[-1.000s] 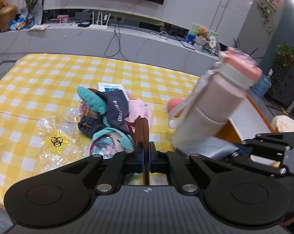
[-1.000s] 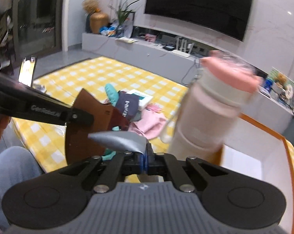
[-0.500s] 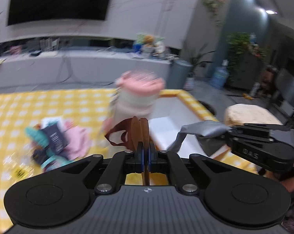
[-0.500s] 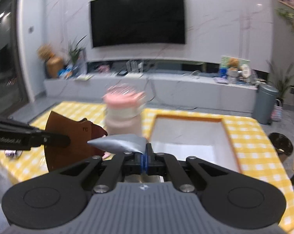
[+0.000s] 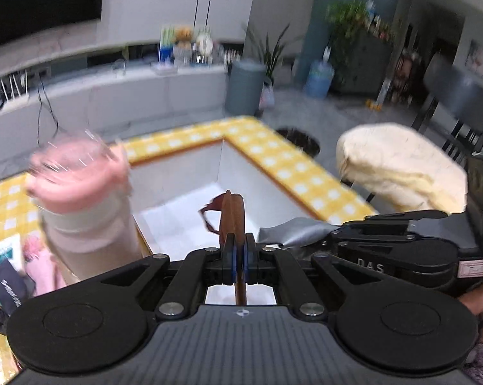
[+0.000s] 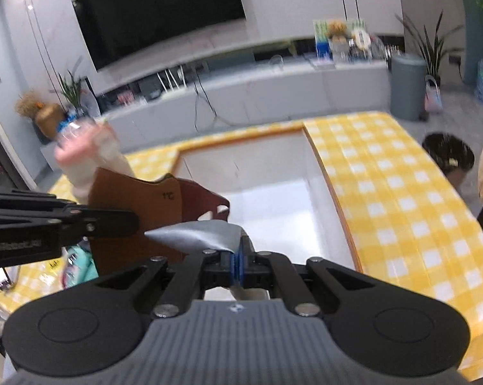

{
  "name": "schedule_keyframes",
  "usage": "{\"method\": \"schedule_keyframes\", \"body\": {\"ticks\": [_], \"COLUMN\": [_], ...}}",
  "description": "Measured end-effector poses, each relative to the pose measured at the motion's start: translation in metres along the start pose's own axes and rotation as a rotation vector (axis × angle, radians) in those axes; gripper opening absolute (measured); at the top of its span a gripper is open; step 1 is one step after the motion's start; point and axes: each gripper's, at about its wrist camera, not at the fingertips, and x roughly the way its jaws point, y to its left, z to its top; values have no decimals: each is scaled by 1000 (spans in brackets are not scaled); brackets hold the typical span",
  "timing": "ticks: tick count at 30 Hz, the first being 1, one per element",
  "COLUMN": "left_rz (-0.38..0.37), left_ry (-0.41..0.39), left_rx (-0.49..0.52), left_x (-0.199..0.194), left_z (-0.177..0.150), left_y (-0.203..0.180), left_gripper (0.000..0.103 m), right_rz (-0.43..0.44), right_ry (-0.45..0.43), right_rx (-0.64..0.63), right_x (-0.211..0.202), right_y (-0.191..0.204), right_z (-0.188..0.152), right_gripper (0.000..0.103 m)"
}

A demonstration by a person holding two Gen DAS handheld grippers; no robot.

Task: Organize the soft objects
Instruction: 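Carry the brown hat and grey cloth with the right tool into the box, then open the right tool to drop the items in the box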

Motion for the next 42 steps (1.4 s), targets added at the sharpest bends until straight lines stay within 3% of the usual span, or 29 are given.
{"method": "schedule_keyframes", "body": {"ticks": [9, 16, 21, 25, 33, 38, 42], "left_rz": [105, 144, 166, 178, 178, 179, 177], "left_ry": [165, 236, 260, 255, 168, 133, 61], "left_rx": [54, 106, 103, 99, 80, 74, 60], "left_x": [69, 81, 85, 86, 58, 47, 29], "left_z": [-10, -22, -26, -24, -26, -28, -31], "left_y": [5, 0, 4, 3, 0, 2, 3], "left_gripper": [4, 4, 7, 28, 51, 52, 56], "right_rz": [-29, -64, -57, -56, -126, -148, -160], "right_ry": [179, 259, 266, 242, 170, 141, 112], "right_rx": [-63, -115, -143, -140, -256, -256, -225], "right_x": [56, 72, 72, 63, 35, 20, 7], "right_y": [-7, -10, -13, -13, 7, 11, 11], "right_z": [-9, -14, -16, -16, -24, -26, -29], "right_gripper": [5, 9, 25, 40, 55, 64, 64]}}
